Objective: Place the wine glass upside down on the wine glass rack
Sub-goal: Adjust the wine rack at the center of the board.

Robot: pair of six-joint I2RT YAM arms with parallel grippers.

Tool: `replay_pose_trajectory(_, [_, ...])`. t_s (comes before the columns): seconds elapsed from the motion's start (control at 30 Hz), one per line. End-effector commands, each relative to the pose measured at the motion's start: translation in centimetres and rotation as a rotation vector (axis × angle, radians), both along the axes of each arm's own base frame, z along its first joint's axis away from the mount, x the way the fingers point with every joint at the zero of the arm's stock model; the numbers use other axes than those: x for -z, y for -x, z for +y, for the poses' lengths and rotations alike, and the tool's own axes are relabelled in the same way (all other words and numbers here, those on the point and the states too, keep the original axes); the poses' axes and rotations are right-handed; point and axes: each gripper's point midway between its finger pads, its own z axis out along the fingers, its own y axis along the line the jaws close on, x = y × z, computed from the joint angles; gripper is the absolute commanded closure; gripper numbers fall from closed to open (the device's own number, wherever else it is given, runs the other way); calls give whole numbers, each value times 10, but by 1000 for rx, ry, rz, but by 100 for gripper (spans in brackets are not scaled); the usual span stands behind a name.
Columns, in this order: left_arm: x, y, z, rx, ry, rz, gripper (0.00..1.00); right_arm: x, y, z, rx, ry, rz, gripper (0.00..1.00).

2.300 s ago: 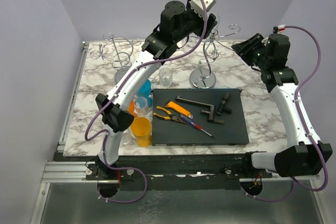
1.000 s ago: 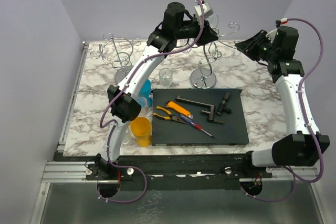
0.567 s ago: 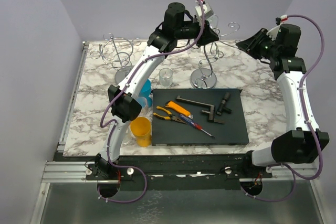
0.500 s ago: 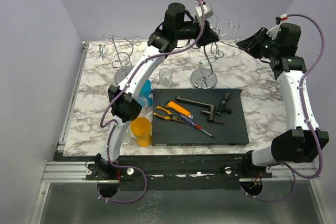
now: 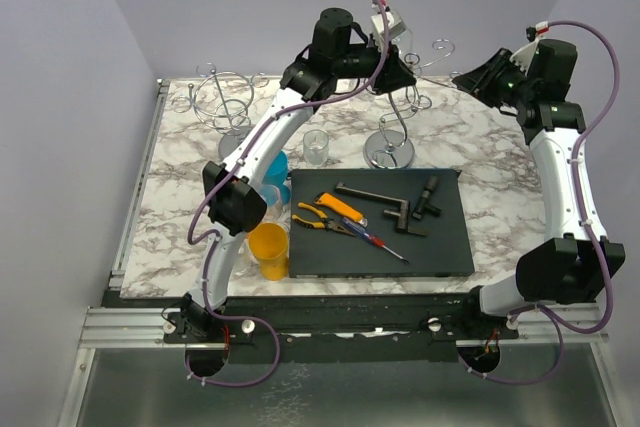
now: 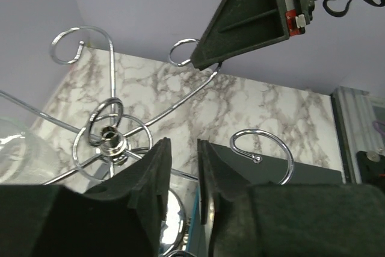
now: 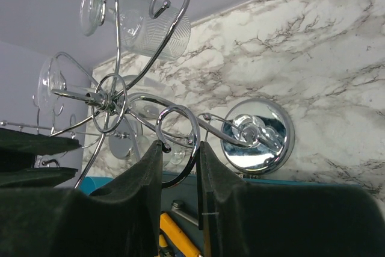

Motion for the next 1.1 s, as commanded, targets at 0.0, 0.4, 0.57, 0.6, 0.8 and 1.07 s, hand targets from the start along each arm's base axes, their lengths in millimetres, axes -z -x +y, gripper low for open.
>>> replay_pose_trajectory(0.0, [-61, -10, 18, -176, 74, -136, 62, 18, -4, -23, 30, 115, 4, 93])
replay_pose_trajectory(0.4, [-58, -31, 8, -170, 119, -163, 37, 7, 4, -12, -8, 60, -23, 41])
replay_pose_trajectory(0.57, [-45, -36, 3, -157, 106, -172, 34, -6, 10, -4, -12, -4, -34, 32])
replay_pose_trajectory(0.6, [-43, -36, 2, -154, 103, -172, 34, -9, 12, -2, -15, -24, -39, 32])
replay_pose_trajectory(0.8, [-36, -30, -1, -105, 102, -171, 34, -22, 31, 9, -9, -131, -66, 30])
replay_pose_trajectory(1.07, [-34, -21, -2, -66, 97, -163, 40, -27, 37, 17, -28, -206, -77, 29])
